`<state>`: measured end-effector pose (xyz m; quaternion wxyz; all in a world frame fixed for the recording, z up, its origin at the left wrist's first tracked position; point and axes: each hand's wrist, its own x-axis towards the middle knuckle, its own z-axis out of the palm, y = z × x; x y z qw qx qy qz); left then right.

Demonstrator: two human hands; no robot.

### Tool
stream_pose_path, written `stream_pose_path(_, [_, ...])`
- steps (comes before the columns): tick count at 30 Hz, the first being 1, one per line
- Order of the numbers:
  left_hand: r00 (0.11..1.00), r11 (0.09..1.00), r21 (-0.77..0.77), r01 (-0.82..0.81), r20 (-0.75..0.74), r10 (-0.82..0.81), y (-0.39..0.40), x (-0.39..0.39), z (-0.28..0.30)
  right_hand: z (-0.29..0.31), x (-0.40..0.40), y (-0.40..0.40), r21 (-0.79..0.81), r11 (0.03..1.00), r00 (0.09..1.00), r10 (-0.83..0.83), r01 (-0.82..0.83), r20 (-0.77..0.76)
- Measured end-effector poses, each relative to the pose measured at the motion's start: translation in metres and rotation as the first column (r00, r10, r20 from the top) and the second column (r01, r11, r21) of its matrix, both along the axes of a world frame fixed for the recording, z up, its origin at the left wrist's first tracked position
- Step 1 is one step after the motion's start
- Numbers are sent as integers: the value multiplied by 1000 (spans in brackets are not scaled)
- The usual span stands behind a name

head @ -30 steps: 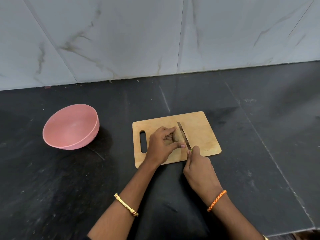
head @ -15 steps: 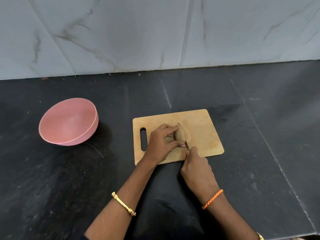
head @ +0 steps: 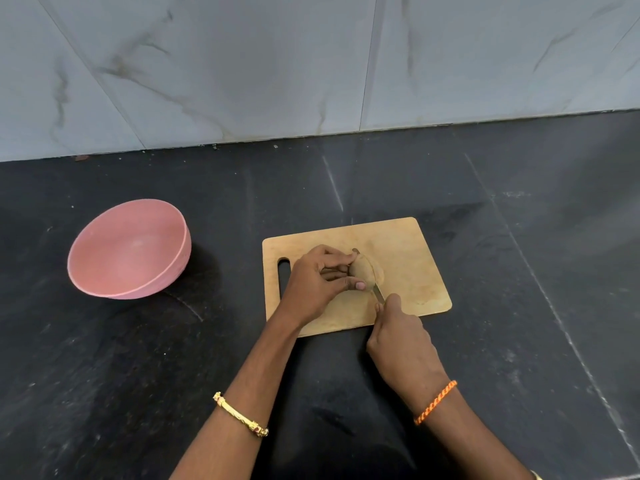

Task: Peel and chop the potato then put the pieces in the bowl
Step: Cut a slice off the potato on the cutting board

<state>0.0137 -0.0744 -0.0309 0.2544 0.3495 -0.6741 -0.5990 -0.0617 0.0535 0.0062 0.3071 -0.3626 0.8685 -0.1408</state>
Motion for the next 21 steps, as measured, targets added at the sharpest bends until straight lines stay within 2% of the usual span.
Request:
stream_pose_path(6, [999,998,-40,-44,26,45,6,-5,6,-3,1,-8,48,999,1000,10,-10,-6])
stream_pose_path(21, [986,973,-193,-130,78,148,26,-10,5,-5,-6,1,53,998,998,37,-34,-54])
